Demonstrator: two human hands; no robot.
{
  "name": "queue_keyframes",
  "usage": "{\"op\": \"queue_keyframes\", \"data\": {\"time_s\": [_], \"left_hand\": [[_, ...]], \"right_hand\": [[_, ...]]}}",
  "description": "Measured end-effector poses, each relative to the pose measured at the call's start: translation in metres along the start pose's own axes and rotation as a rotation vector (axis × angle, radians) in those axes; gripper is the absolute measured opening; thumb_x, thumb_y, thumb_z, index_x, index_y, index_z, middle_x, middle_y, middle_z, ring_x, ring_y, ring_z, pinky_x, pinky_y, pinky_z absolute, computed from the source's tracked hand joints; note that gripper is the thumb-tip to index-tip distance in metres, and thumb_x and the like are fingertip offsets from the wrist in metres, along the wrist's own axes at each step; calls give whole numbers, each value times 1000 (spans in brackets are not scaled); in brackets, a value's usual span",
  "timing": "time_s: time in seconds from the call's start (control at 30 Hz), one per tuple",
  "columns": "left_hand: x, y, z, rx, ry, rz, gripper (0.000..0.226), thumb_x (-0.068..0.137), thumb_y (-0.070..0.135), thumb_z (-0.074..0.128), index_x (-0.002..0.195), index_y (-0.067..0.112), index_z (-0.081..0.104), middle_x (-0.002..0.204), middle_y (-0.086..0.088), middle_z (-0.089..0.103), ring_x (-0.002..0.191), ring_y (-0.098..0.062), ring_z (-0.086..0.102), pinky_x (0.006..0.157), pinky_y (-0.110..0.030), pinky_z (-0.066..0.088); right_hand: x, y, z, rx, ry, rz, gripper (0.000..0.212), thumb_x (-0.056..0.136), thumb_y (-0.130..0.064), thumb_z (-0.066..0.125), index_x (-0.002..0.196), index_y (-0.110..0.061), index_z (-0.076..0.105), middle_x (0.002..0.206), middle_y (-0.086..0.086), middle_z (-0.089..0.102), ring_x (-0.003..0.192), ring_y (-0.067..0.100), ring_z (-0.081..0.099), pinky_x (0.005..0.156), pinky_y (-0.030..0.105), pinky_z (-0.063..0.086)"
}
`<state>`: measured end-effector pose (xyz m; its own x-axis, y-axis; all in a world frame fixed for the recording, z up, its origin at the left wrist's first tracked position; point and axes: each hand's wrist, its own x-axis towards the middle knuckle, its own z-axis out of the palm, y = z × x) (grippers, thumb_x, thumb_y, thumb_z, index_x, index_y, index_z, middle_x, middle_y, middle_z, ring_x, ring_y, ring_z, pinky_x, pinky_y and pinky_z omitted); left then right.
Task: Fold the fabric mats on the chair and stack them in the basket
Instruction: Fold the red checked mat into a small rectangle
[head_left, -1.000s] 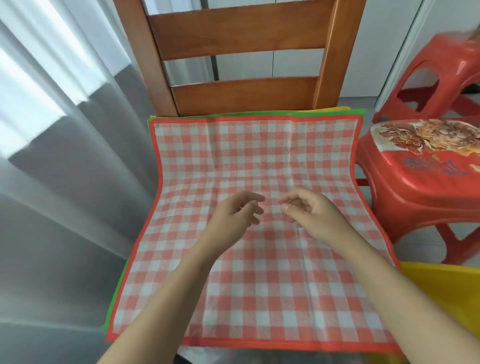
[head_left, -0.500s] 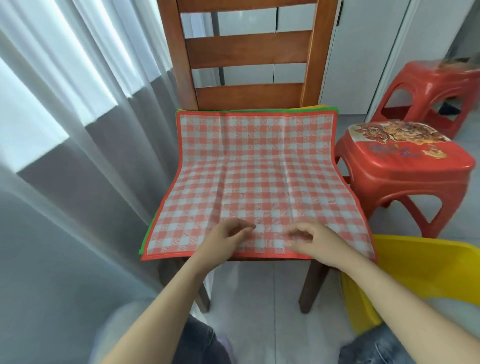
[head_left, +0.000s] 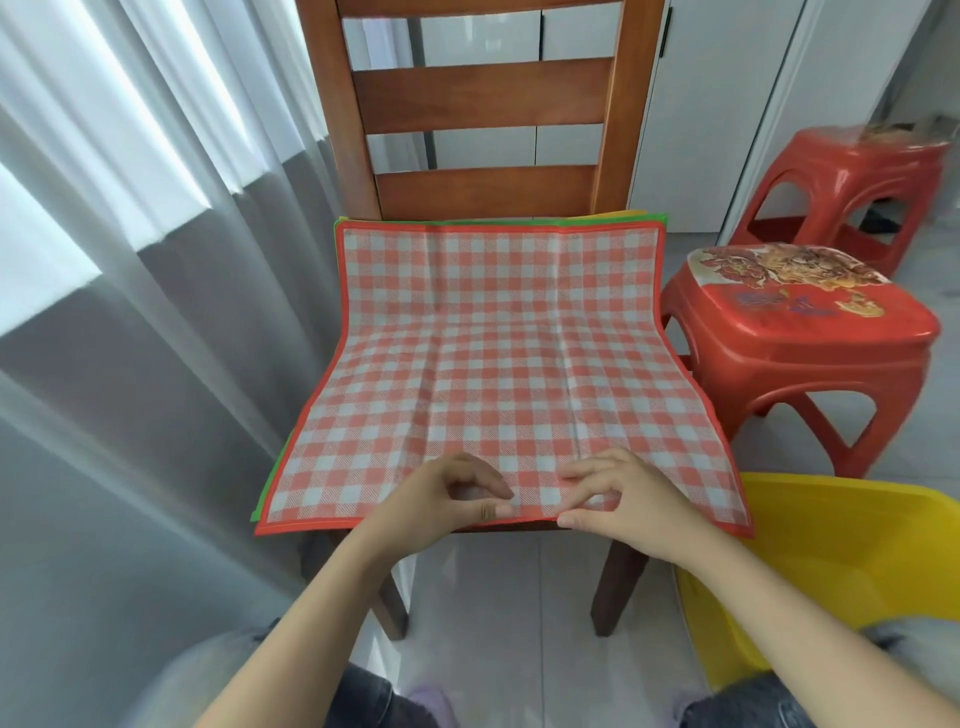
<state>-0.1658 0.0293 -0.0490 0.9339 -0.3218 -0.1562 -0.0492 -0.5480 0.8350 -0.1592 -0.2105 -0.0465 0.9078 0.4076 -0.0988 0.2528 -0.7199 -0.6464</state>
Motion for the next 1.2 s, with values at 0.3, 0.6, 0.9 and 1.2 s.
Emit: {"op": "queue_keyframes", "data": {"time_s": [0.3,0.6,0.9,1.2], "left_hand": [[5,5,-6,72,5,23,25,76,43,72,98,30,74,105,20,64,101,-3,59,90,-18,47],[-6,14,-25,58,154,-5,20,82,32,68,100,27,75,98,16,71,93,-8,65,84,-25,54],[-30,16,-57,142,268,-104,26,79,37,71,104,29,73,106,20,66,99,0,58,83,-15,40],[-52,30,-79,9,341,-117,25,76,47,69,85,26,78,91,10,75,93,-6,66,94,-30,48]], "right_hand": [[8,-8,-3,88,108,50,7,84,-35,65,83,-29,69,90,-17,69,91,0,62,85,27,51],[5,-17,-14,-65,309,53,11,90,-35,56,87,-28,63,90,-12,71,86,15,67,70,29,52],[-6,-17,-33,-93,421,47,9,90,-29,58,88,-24,65,87,-10,72,83,18,68,72,32,54],[-21,-27,-53,-188,427,104,12,93,-34,51,85,-29,58,88,-10,70,79,17,63,61,26,45]]}}
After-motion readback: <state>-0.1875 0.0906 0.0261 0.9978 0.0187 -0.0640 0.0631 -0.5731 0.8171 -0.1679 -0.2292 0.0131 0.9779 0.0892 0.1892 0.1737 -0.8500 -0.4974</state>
